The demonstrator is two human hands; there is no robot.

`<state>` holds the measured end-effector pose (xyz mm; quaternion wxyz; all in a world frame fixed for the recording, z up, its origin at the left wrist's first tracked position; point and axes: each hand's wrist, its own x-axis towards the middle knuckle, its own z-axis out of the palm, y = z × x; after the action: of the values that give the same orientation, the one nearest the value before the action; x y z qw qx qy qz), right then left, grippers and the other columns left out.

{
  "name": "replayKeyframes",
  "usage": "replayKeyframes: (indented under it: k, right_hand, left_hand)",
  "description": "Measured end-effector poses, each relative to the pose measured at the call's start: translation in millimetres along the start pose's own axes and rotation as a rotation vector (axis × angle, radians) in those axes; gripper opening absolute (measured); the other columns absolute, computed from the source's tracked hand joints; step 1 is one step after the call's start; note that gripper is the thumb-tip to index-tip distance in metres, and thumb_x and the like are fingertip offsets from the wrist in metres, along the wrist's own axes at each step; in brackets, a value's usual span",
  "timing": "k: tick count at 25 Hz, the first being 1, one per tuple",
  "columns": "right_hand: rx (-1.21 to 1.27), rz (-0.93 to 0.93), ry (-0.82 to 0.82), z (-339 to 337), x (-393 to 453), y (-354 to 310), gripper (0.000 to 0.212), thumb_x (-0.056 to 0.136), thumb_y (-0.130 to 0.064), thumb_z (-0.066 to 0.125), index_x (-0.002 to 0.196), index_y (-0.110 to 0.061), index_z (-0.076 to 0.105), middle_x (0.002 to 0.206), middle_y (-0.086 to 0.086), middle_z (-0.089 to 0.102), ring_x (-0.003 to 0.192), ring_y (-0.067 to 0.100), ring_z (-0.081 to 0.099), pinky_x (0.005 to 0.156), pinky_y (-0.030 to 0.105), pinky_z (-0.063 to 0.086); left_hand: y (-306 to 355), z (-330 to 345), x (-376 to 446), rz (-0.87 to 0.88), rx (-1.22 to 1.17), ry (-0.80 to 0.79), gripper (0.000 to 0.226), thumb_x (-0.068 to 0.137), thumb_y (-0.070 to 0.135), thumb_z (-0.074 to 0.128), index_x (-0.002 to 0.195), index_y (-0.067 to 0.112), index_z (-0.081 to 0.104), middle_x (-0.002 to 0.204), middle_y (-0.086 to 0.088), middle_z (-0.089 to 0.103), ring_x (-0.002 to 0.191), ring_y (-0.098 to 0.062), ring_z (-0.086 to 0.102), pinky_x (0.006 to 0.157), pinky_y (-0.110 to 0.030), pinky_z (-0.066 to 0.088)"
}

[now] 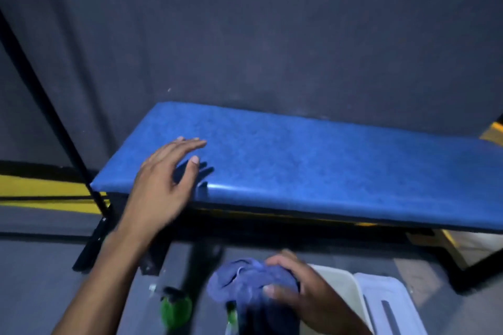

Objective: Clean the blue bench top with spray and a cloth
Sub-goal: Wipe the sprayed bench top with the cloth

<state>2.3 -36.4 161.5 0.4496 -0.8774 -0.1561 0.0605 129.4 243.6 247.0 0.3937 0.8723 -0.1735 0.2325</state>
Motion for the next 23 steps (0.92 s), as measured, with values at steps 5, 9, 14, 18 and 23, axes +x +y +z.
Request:
replayKeyframes:
  k: [5,9,14,18,23]
  right_hand:
    - [-0.166,-0.158,0.273,-130.5,73.8,-74.7,0.039,0.092,-0.047,0.058,0.122,-0.023,0.060,0.120,-0.004,0.058,0.117,0.009,0.056,0.104,0.021,0.040]
    - [-0.597,0.052,0.232,-110.2,170.4,-42.9,0.097,0.085,-0.083,0.010,0.157,-0.021,0.025,0.165,0.006,0.025,0.154,0.025,0.017,0.125,0.045,0.014]
    - [-0.757,0.186,0.265,-82.7,252.3,-17.0,0.072,0.097,-0.069,0.023,0.159,-0.035,0.012,0.170,0.002,0.003,0.157,0.022,-0.004,0.125,0.052,0.001]
    - [-0.669,0.134,0.221,-73.1,354.5,-30.0,0.062,0.096,-0.065,0.034,0.153,-0.040,0.030,0.166,0.001,0.023,0.155,0.021,0.010,0.120,0.049,0.018]
    - [-0.649,-0.178,0.162,-67.3,312.7,-38.0,0.041,0.092,-0.063,0.050,0.129,-0.045,0.051,0.138,-0.012,0.048,0.132,0.018,0.043,0.102,0.041,0.039]
  left_hand:
    - [-62.1,31.0,74.1,-0.344,0.537,-0.394,0.073,0.088,0.067,0.013,0.154,0.041,0.027,0.169,0.004,0.014,0.156,-0.018,0.005,0.123,-0.058,0.004]
    - [-70.1,41.6,73.6,-0.334,0.601,-0.366,0.070,0.091,0.066,0.012,0.157,0.042,0.015,0.169,0.010,0.005,0.156,-0.013,-0.001,0.123,-0.054,-0.002]
    - [-75.2,49.1,72.1,-0.318,0.604,-0.279,0.064,0.095,0.060,0.016,0.157,0.041,0.018,0.169,0.011,0.008,0.156,-0.011,-0.001,0.123,-0.052,-0.005]
    - [-78.6,54.0,68.0,-0.293,0.607,-0.195,0.062,0.096,0.056,0.015,0.156,0.041,0.021,0.168,0.011,0.014,0.155,-0.009,0.002,0.123,-0.050,-0.005]
    - [-84.2,55.4,67.6,-0.280,0.607,-0.164,0.064,0.096,0.055,0.013,0.157,0.037,0.021,0.167,0.013,0.017,0.155,-0.007,0.005,0.124,-0.048,-0.002]
